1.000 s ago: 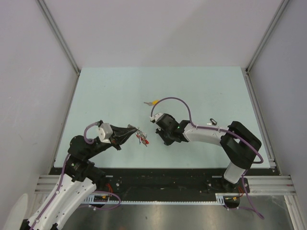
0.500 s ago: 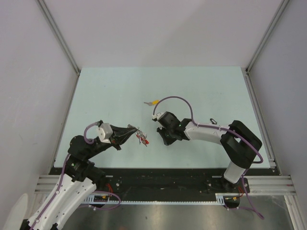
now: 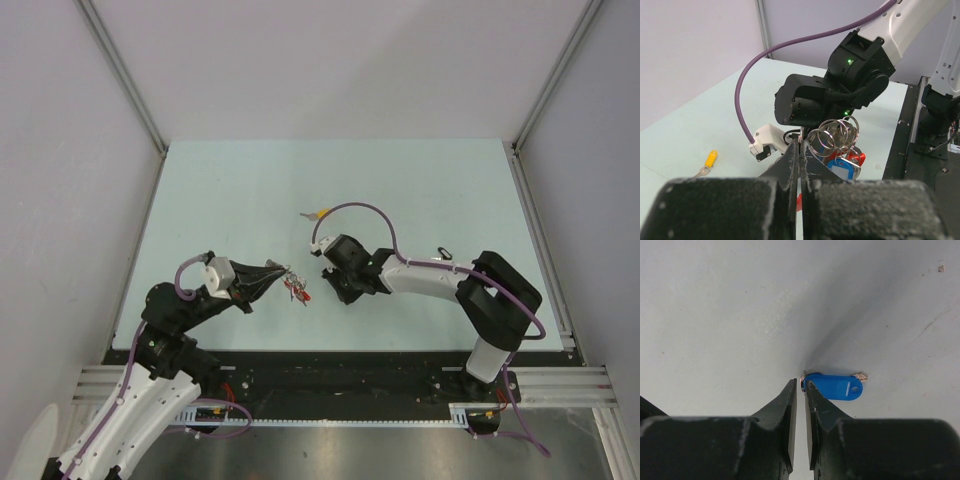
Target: Put the keys on the keyring
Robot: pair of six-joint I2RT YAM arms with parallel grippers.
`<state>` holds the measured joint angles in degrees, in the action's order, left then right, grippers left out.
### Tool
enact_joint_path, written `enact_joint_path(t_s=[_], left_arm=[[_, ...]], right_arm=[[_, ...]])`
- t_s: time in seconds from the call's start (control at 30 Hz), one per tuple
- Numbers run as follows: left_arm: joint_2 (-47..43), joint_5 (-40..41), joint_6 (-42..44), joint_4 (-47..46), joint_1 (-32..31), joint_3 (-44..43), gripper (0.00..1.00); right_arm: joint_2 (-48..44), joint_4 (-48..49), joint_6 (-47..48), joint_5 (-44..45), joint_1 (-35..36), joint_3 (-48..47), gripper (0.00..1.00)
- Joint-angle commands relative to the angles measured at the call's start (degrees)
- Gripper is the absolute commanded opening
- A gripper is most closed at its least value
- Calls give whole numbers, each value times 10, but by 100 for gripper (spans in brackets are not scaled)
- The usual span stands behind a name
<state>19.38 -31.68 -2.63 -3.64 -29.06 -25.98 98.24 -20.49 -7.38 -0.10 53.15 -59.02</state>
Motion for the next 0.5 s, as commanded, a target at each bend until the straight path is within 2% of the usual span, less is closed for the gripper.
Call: enact_joint_path(t_s=[0.0, 0.47], left_arm=[[-5, -6, -10, -19, 7, -5, 0], [-3, -7, -11, -19, 7, -5, 0]], right_arm=[[13, -5, 19, 22, 6, -27, 16], [8, -32, 25, 44, 9, -32, 13]])
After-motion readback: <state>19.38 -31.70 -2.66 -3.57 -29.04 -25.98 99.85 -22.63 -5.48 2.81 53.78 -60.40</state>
